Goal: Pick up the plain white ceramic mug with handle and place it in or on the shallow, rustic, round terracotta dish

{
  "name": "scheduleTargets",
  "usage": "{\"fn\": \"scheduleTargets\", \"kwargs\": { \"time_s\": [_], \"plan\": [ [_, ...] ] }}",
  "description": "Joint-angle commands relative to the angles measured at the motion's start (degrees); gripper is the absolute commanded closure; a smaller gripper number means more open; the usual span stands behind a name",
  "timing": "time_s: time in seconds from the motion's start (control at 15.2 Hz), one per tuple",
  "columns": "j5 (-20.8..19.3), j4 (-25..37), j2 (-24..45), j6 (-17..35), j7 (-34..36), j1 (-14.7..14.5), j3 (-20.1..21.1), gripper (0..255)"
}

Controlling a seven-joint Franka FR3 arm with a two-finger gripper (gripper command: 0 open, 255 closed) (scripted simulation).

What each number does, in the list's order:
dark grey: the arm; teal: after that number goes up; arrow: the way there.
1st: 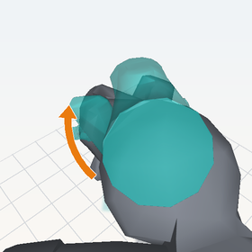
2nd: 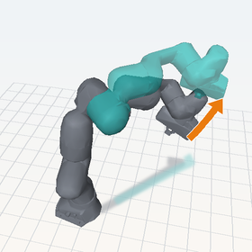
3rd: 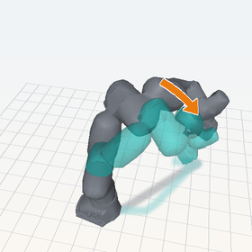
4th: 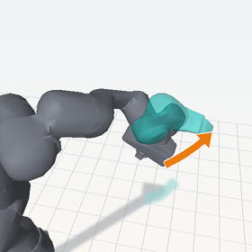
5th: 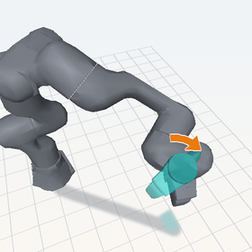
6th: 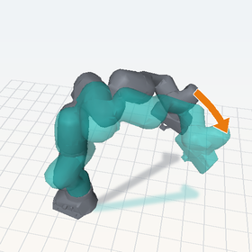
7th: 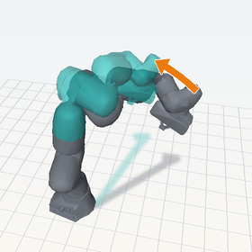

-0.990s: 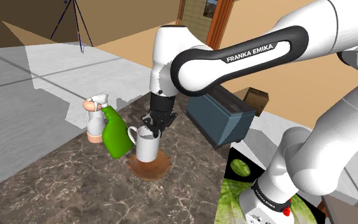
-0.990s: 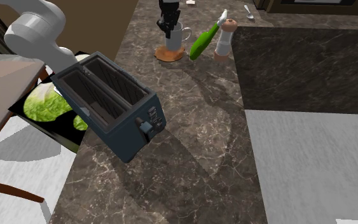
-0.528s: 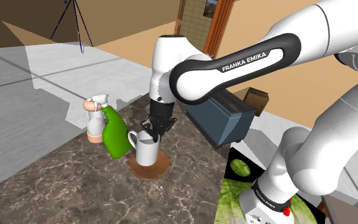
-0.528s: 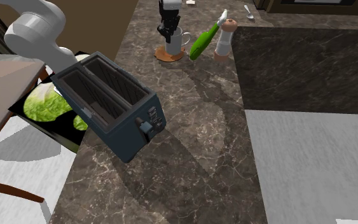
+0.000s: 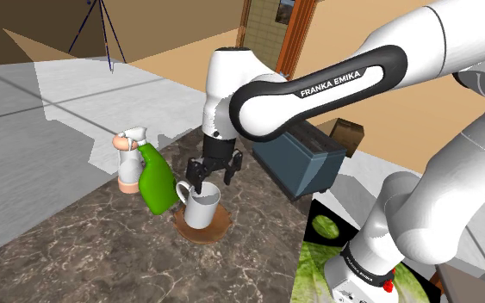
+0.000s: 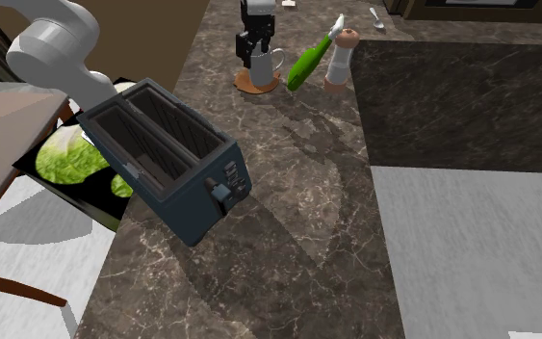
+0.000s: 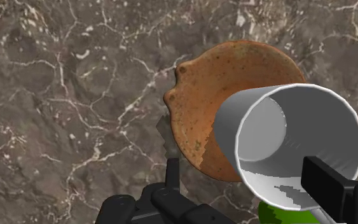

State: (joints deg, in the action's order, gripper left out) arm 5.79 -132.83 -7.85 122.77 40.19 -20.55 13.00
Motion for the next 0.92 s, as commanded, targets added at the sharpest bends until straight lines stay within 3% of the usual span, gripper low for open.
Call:
{"fn": "scheduleTargets", "kwargs": {
  "time_s": [0.0, 0.33, 0.86],
  "plan": [
    [0.0, 0.0, 0.0, 0.0, 0.0, 0.0, 0.0, 0],
    [0.1, 4.8, -2.7, -7.5, -0.2, 0.2, -0.5, 0],
    [0.1, 4.8, -2.7, -7.5, -0.2, 0.2, -0.5, 0]
  ]
}}
